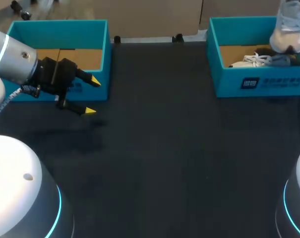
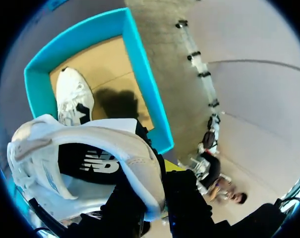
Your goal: Take the shoe out of the shoebox, open the shoe tongue, remove and reinsert the insole, then place the shoe into the shoebox
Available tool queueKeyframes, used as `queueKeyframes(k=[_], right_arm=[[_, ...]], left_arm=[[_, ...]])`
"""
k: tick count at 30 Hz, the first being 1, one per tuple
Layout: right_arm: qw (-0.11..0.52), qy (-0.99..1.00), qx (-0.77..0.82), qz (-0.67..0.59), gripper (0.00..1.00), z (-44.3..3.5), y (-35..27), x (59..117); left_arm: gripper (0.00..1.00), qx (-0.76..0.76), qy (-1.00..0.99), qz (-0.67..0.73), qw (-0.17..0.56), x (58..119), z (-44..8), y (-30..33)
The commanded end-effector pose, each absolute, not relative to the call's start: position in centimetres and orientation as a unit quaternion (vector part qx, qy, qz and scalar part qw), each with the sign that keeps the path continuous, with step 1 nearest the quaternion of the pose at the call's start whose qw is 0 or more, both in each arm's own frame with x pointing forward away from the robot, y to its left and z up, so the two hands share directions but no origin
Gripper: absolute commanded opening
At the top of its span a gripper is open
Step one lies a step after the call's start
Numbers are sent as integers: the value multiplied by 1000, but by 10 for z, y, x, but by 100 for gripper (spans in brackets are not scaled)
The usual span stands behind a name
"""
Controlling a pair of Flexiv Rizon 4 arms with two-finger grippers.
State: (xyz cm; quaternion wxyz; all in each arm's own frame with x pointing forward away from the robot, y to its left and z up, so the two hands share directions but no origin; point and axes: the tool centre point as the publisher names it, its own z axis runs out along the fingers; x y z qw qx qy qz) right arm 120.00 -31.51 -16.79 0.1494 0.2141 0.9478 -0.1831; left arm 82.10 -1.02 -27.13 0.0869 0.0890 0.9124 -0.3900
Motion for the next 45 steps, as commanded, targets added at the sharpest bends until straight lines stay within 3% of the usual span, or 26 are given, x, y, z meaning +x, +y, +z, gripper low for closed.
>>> queueKeyframes(k=[1, 25, 45], right_arm=[[155, 896, 375, -181, 0, -155, -314, 1196], [212, 668, 700, -138, 0, -159, -341, 1150], [202, 654, 717, -129, 0, -164, -341, 1145]], left_arm=[[100, 89, 913, -388, 87, 820, -271, -10], [100, 89, 913, -388, 87, 820, -271, -10], [100, 89, 913, -388, 87, 820, -271, -10]])
